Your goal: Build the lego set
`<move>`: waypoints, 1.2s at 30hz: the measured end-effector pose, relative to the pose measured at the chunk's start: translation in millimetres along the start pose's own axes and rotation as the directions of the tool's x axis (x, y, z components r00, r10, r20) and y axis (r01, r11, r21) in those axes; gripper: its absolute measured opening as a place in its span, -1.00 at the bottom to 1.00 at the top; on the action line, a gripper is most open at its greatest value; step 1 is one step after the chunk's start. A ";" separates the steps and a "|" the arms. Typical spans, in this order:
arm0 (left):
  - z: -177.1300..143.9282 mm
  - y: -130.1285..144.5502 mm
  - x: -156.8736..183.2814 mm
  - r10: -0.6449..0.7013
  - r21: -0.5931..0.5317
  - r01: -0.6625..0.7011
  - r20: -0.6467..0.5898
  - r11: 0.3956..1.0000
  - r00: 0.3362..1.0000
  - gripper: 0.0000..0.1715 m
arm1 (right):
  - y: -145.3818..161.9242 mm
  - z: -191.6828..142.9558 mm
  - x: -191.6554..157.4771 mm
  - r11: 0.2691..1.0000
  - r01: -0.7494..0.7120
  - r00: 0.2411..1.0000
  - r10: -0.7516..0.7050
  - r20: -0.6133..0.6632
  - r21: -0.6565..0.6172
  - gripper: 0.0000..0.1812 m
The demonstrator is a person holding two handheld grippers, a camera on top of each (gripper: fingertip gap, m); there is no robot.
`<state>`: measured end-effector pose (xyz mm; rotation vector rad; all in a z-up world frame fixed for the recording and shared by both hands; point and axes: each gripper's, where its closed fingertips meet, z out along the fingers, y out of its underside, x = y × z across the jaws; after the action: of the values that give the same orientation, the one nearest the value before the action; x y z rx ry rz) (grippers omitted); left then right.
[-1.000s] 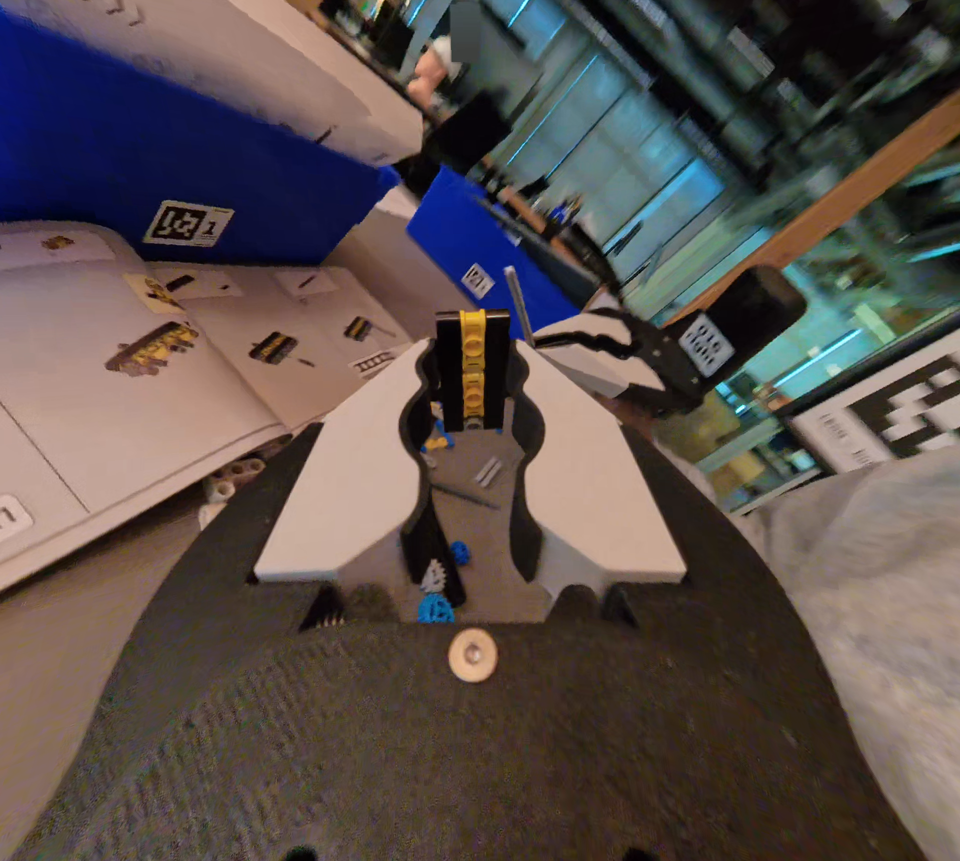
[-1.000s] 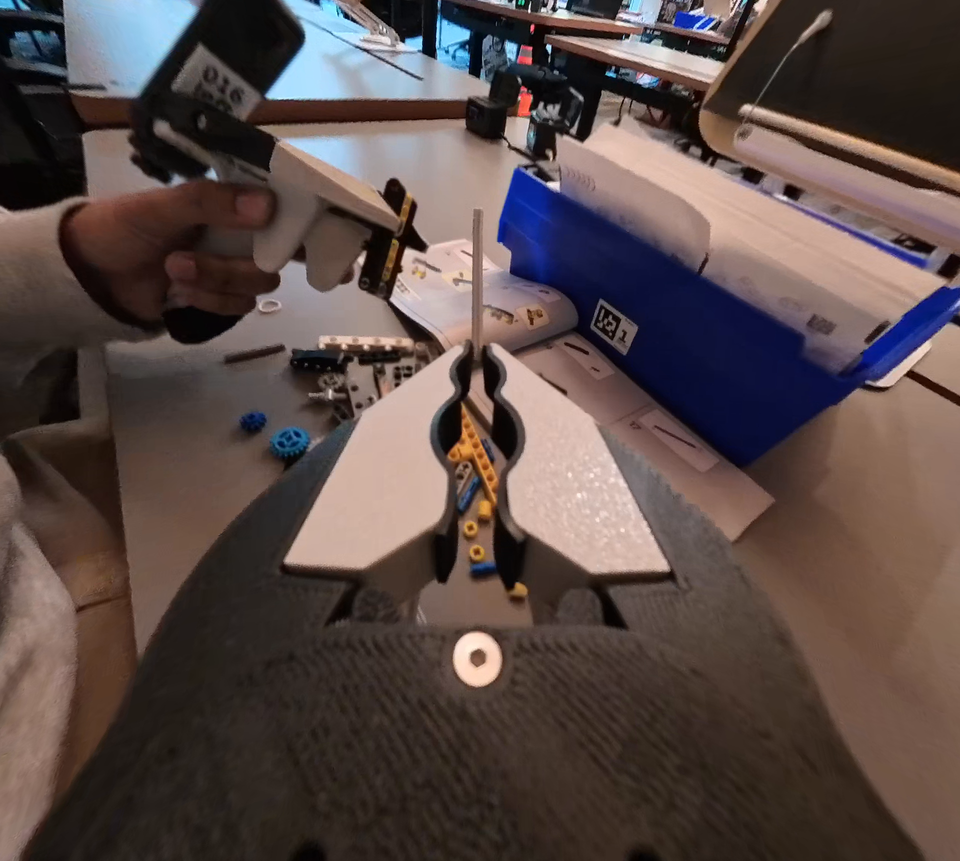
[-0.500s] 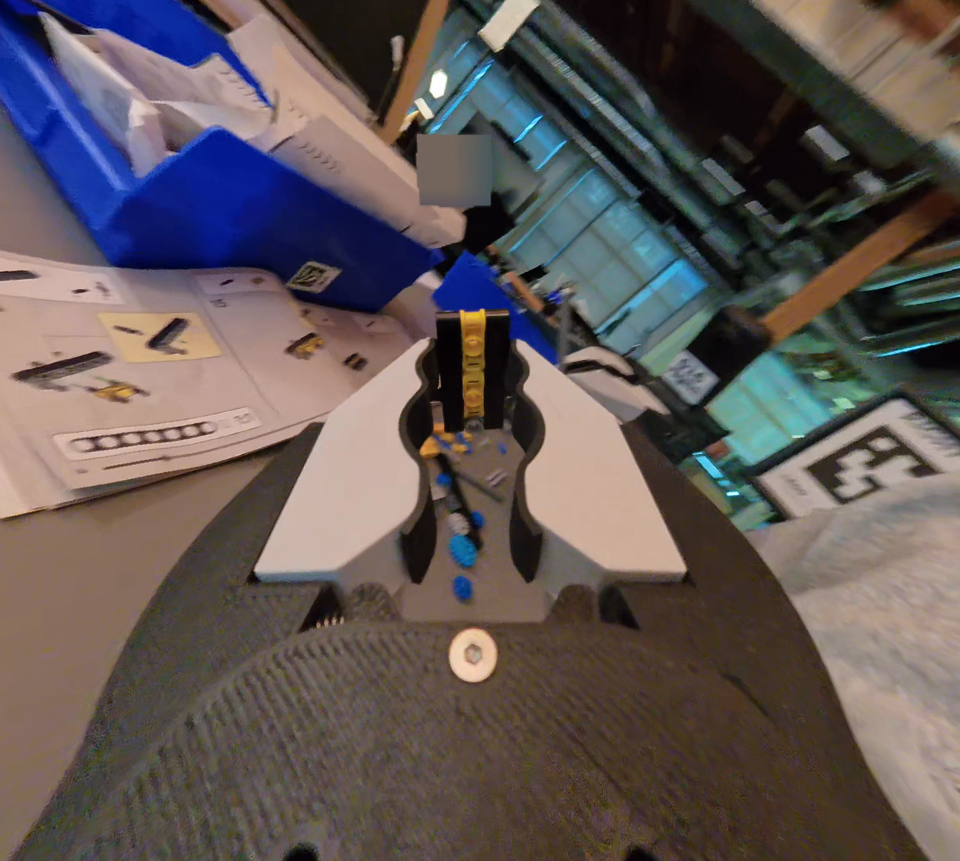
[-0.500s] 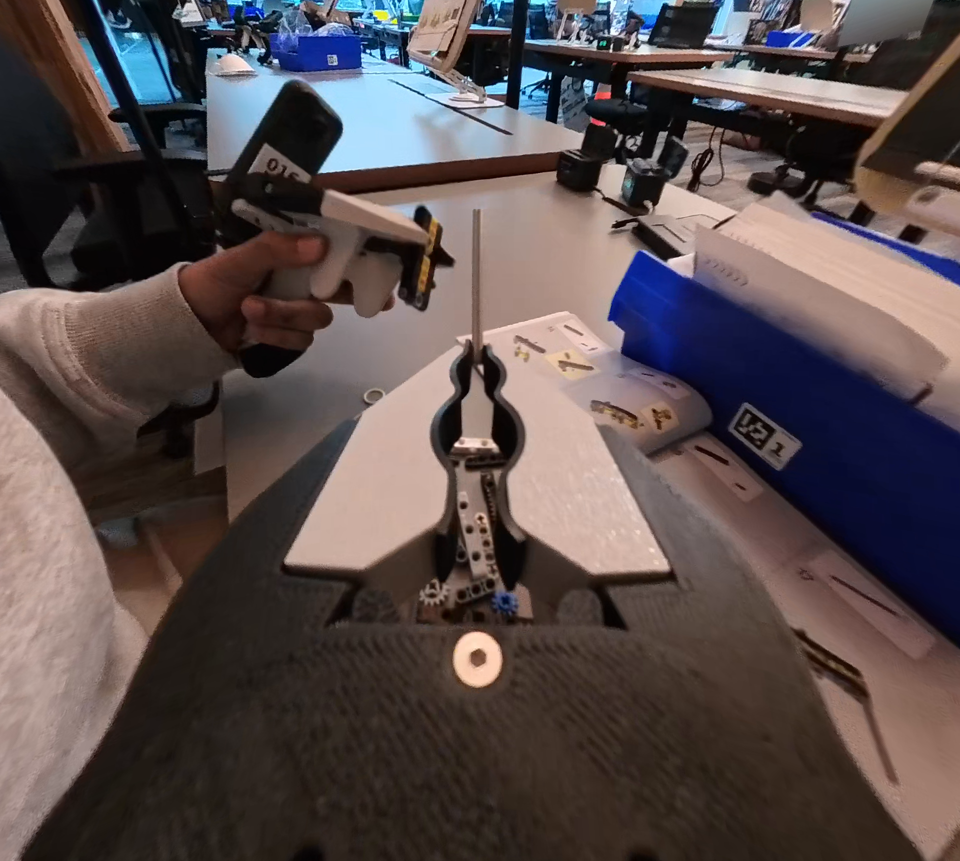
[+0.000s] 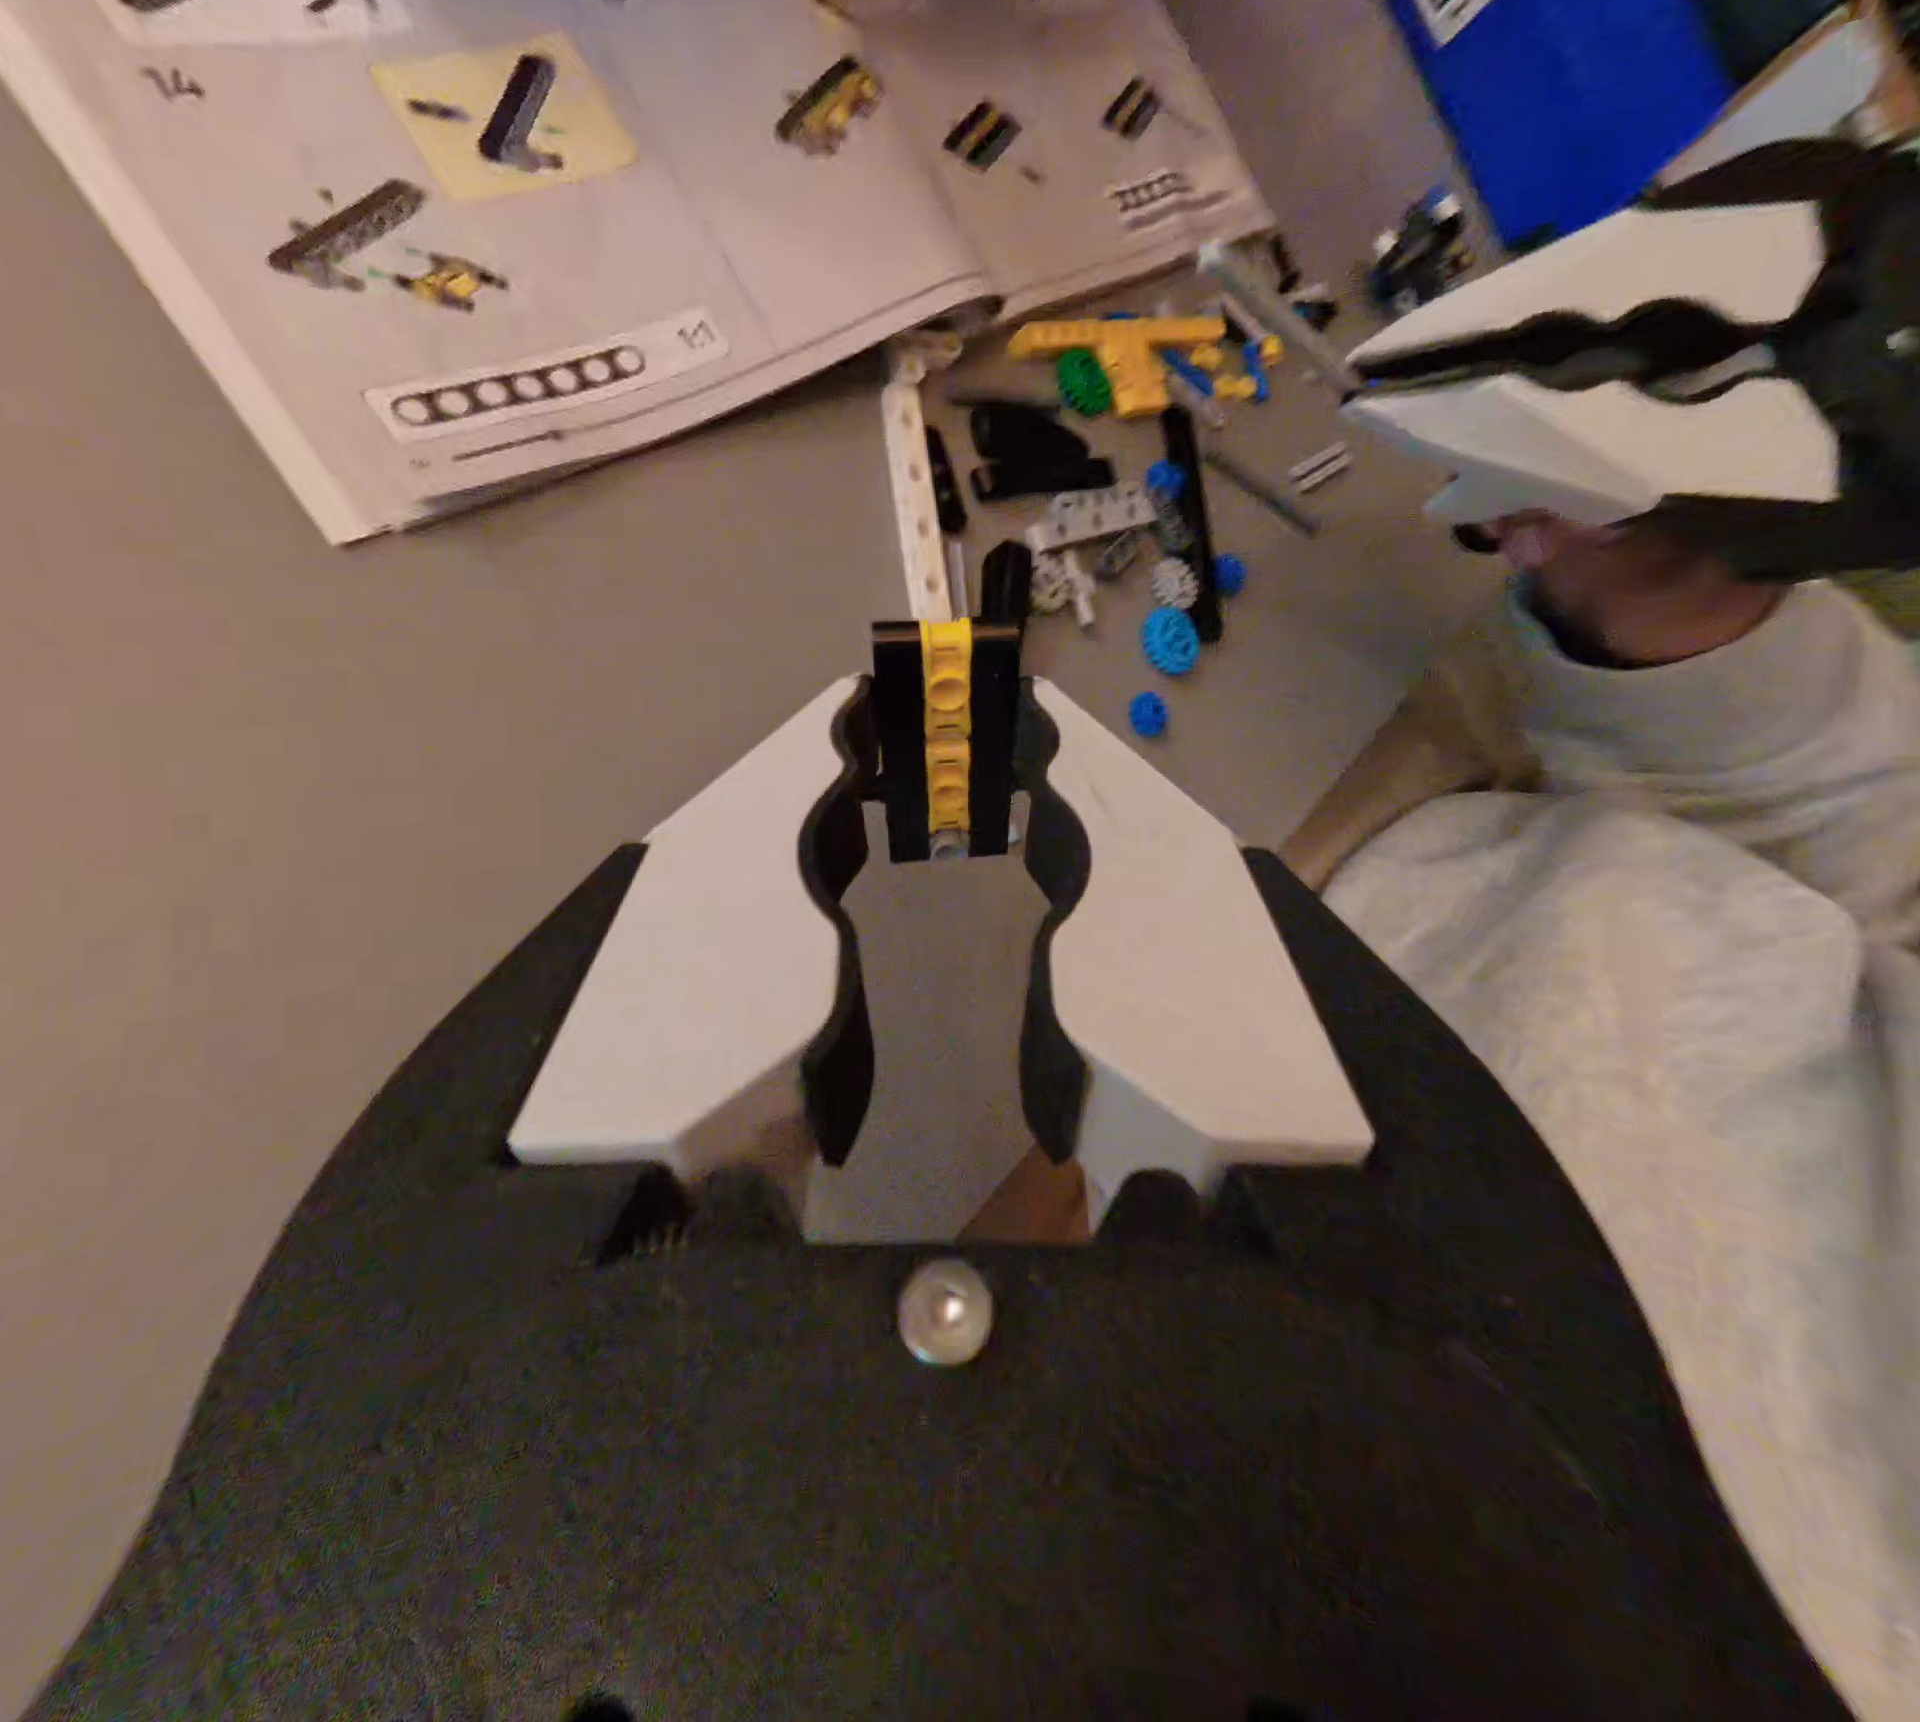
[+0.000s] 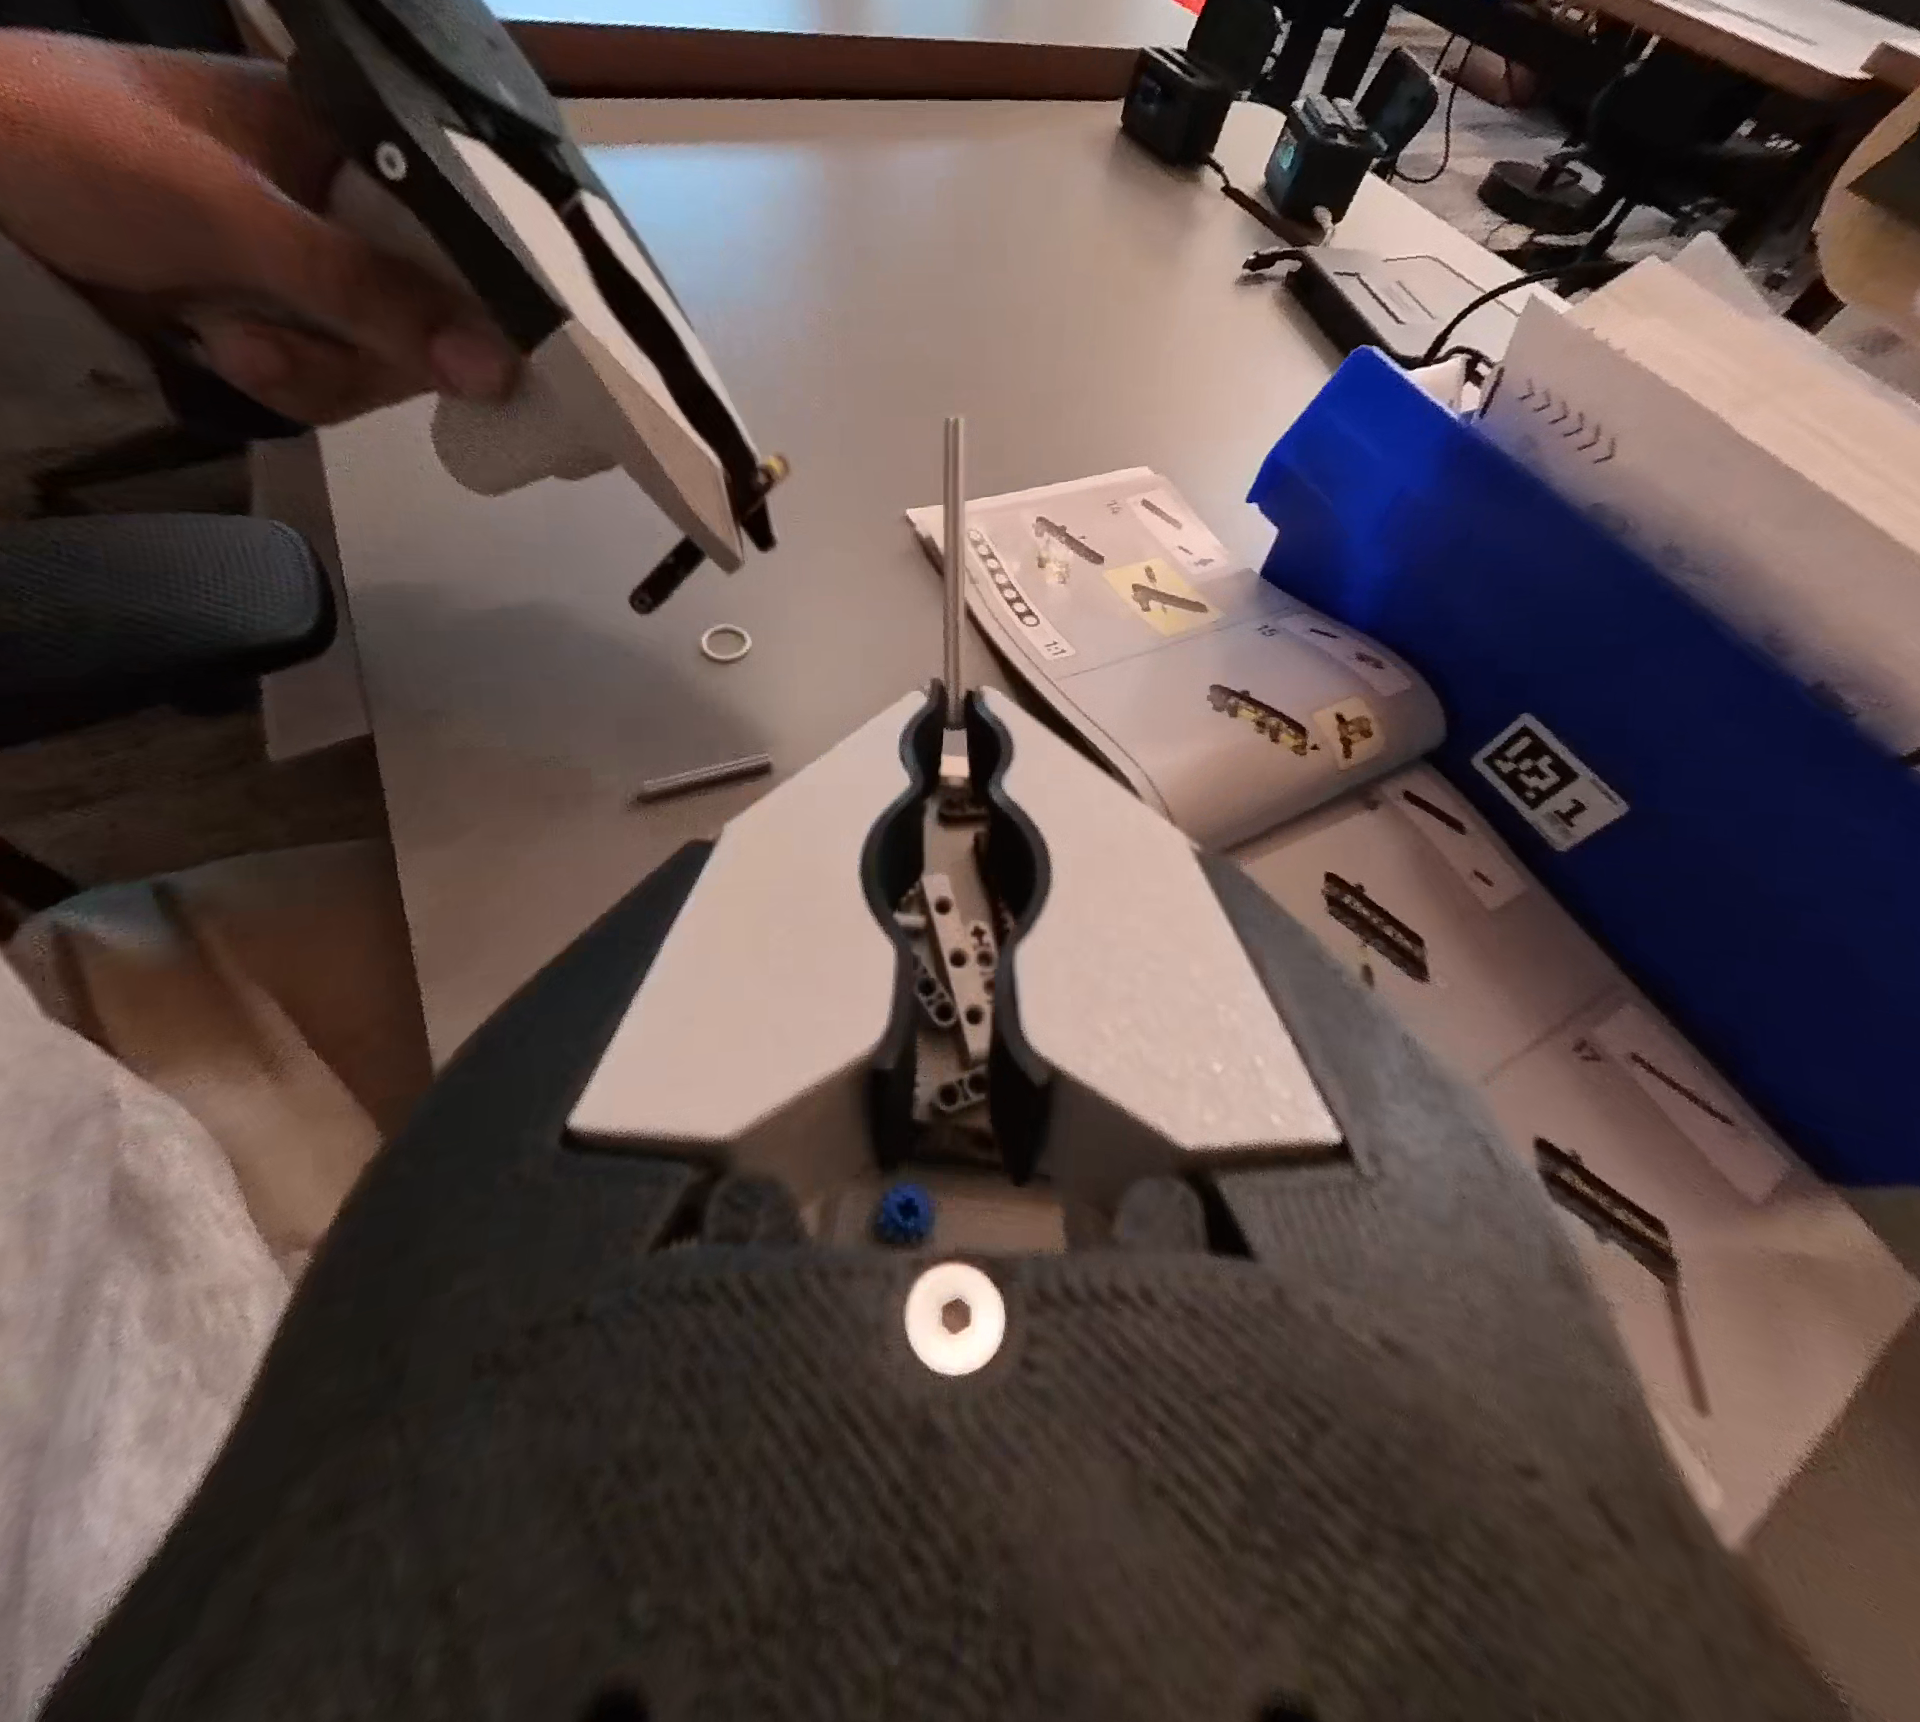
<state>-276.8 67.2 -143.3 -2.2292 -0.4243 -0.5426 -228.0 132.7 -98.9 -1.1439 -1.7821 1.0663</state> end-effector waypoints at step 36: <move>0.0 -41.8 72.8 0.011 0.281 0.170 -0.544 0.944 0.839 -0.95 | -5.5 -9.3 -26.4 0.980 0.164 0.985 -0.168 0.029 0.109 -0.98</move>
<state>-234.1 102.8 -80.4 -1.6554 -0.2817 -1.0367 -213.0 108.8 -94.3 -0.9002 -1.7932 1.0749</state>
